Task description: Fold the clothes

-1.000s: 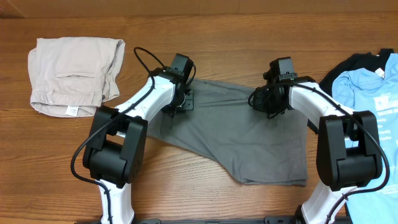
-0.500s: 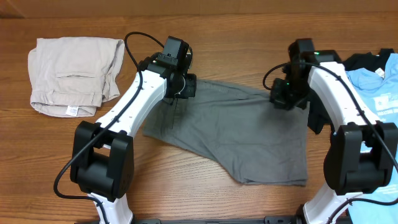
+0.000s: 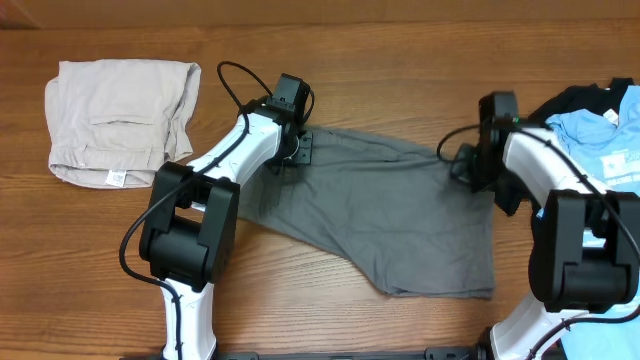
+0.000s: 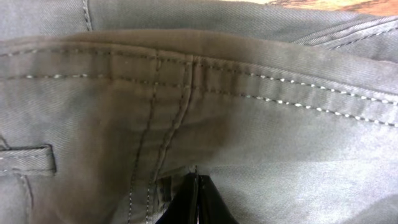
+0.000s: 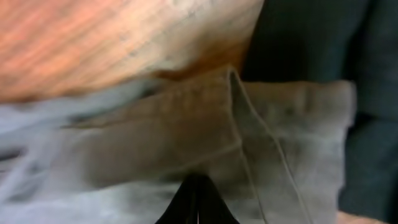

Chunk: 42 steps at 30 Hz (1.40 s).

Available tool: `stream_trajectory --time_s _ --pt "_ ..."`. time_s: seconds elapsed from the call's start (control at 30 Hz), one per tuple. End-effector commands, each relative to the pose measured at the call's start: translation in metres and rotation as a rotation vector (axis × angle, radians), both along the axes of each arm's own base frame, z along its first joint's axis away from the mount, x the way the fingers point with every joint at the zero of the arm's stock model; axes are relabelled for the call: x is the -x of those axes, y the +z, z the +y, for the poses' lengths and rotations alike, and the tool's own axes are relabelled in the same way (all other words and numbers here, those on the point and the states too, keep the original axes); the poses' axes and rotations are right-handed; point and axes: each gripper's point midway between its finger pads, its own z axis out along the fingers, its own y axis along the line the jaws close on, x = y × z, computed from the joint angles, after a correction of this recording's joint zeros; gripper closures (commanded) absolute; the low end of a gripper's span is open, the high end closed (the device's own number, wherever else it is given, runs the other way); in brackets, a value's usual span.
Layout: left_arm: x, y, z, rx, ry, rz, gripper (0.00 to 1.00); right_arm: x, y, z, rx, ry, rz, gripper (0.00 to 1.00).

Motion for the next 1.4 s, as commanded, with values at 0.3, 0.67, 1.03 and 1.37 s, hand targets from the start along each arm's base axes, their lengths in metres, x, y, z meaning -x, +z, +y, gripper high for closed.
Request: stream_trajectory --time_s 0.3,0.67,1.03,1.37 --pt "0.014 -0.031 0.059 -0.138 0.135 0.109 0.96 -0.011 -0.011 0.031 -0.175 0.038 -0.108 0.96" --pt "0.02 -0.033 0.057 -0.11 0.134 0.139 0.96 -0.038 0.0 0.059 -0.243 0.134 -0.235 0.96" --pt "0.006 0.04 0.032 0.044 0.107 0.053 0.96 -0.062 0.078 0.045 -0.27 0.167 -0.249 0.83" --pt "0.049 0.096 0.041 0.052 0.111 0.108 0.63 -0.048 0.087 0.016 -0.239 0.235 -0.187 0.53"
